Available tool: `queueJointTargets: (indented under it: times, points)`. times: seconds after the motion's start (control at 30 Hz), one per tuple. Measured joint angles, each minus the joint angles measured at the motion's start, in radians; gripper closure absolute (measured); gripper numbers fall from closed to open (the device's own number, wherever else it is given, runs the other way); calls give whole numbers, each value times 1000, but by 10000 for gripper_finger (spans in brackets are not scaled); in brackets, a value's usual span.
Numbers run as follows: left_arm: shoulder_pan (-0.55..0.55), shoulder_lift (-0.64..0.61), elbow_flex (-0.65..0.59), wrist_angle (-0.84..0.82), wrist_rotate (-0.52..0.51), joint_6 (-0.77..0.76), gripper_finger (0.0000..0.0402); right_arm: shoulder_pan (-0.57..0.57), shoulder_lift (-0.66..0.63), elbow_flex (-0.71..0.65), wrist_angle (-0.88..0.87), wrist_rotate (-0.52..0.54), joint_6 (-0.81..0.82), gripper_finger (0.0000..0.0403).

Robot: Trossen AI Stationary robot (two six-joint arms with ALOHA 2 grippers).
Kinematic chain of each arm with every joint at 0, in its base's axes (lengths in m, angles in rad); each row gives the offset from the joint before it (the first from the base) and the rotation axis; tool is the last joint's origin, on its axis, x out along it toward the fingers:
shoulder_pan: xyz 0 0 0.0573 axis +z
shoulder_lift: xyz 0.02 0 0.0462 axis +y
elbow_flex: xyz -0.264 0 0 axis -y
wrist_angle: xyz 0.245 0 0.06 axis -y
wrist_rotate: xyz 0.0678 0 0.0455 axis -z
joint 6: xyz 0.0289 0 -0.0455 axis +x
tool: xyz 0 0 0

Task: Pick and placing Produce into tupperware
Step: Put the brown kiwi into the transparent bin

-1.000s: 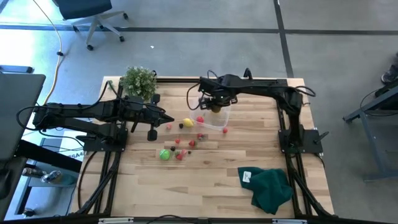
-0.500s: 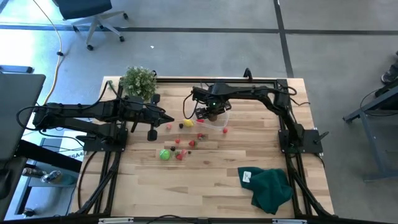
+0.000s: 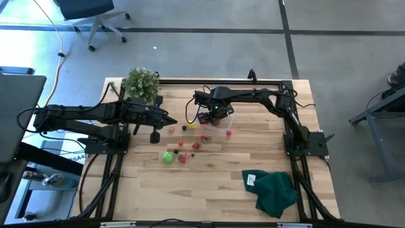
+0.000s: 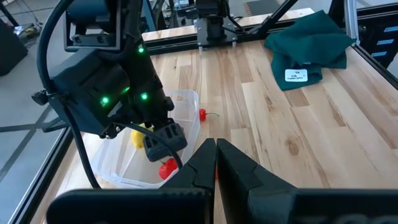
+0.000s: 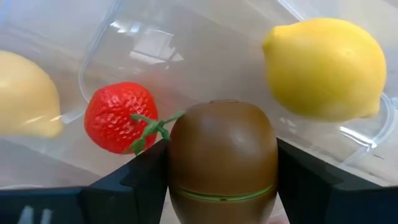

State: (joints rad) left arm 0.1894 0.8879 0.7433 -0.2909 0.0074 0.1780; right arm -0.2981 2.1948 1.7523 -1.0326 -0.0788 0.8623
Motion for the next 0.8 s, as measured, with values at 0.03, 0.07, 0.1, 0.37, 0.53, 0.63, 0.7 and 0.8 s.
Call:
queueJointTargets:
  times: [0.03,0.07,0.1,0.37,0.53,0.63,0.7,0.8]
  points:
    - [0,0,0,0,0,0,396,0,0,0,-1,0,-1,173]
    - [0,0,0,0,0,0,396,0,0,0,0,1,-4,173]
    - [0,0,0,0,0,0,396,0,0,0,0,1,-6,173]
    - [0,0,0,0,0,0,396,0,0,0,-2,3,-17,149]
    - [0,0,0,0,0,0,396,0,0,0,-2,3,-27,129]
    - [0,0,0,0,0,0,396,0,0,0,-2,3,-27,127]
    - [0,0,0,0,0,0,396,0,0,0,-2,0,-27,126]
    - [0,0,0,0,0,0,396,0,0,0,-2,-8,-27,126]
